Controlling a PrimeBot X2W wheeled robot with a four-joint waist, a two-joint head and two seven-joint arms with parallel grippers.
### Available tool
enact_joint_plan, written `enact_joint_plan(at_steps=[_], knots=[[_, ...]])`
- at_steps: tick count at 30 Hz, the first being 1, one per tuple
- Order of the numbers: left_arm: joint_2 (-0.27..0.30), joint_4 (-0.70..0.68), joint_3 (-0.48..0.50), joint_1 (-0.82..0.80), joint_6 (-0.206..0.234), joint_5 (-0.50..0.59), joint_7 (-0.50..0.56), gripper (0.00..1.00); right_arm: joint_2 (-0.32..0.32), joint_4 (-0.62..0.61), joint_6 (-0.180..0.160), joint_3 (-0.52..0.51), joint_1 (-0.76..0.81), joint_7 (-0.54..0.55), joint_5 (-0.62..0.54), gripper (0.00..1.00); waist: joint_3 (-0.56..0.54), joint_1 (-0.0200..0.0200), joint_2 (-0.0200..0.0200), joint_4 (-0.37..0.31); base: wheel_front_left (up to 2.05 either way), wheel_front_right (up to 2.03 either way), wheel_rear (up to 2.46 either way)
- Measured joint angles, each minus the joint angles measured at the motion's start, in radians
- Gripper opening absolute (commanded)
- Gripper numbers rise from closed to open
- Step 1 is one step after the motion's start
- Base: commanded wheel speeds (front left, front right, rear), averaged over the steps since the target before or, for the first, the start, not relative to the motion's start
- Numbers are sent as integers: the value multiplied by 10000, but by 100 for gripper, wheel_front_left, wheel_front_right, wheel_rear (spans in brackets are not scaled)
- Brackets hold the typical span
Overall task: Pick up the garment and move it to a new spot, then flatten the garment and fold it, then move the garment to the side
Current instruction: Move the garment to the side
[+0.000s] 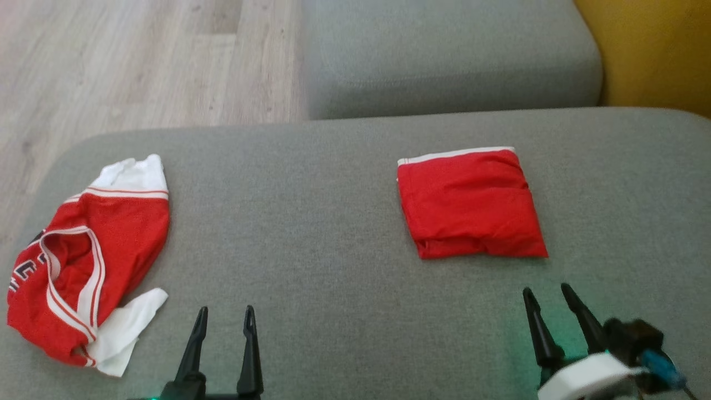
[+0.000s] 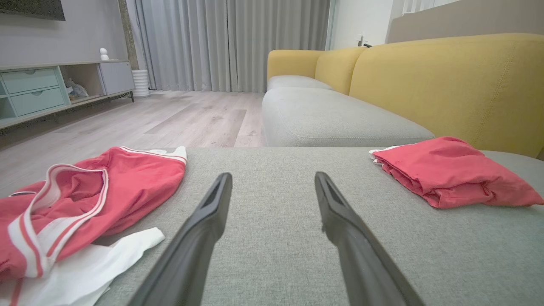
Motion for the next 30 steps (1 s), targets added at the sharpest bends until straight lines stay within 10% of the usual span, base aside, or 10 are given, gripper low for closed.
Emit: enact_joint_plan(at_steps=[22,24,30], knots=[[-15,-686,-907,-2098,328,-75,0,100,-1185,3881,0,-58,-5953,3626,1241,100,3035,3,0,376,0,0,0],[-15,-686,-945,-2195,430,-121,0,100,-1283,3841,0,255,-6183,3728,1515,0,3301,0,0,461,0,0,0],[-19,-763,-888,-2442,512,-211,0,100,-1645,3427,2,934,-6568,3695,1791,0,3748,0,0,268,0,0,0]])
